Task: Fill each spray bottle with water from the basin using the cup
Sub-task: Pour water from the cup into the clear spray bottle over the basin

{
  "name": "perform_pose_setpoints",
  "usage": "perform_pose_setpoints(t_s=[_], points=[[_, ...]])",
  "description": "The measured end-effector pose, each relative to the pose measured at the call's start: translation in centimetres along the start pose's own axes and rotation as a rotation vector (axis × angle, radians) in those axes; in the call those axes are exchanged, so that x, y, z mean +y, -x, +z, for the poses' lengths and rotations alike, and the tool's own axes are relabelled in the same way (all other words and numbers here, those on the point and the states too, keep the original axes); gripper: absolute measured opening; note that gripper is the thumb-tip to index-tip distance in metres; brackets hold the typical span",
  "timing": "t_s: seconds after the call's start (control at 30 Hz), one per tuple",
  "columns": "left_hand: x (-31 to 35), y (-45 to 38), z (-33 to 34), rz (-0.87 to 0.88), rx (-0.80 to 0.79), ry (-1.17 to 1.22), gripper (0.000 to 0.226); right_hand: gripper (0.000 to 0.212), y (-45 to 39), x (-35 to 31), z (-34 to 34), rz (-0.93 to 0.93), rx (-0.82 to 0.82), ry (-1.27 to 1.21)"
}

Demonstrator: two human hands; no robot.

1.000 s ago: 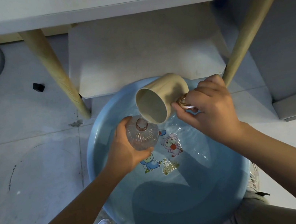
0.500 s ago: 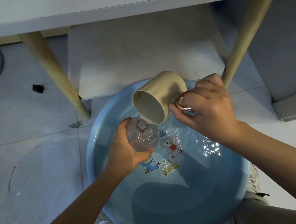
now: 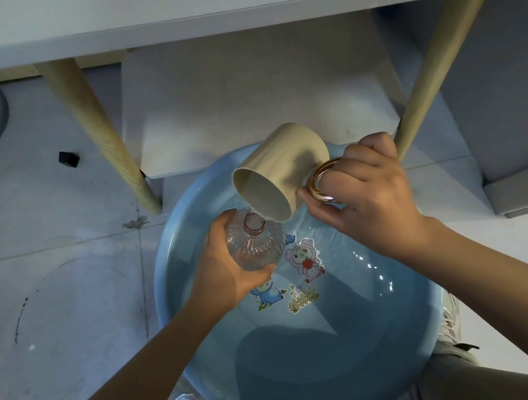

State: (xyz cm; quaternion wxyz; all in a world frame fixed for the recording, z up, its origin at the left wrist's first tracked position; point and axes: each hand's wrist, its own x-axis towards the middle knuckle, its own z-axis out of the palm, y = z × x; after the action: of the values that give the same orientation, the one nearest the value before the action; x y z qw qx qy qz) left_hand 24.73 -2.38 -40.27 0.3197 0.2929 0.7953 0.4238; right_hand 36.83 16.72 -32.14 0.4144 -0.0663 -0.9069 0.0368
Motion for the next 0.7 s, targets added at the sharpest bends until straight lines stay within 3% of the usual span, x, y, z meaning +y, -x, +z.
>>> perform_pose_setpoints(t_s=[0.7], points=[[-0.11, 0.03, 0.02, -0.012, 0.003, 0.016, 0.098, 0.034, -0.20, -0.59, -0.04, -0.101, 0.012, -0.052]])
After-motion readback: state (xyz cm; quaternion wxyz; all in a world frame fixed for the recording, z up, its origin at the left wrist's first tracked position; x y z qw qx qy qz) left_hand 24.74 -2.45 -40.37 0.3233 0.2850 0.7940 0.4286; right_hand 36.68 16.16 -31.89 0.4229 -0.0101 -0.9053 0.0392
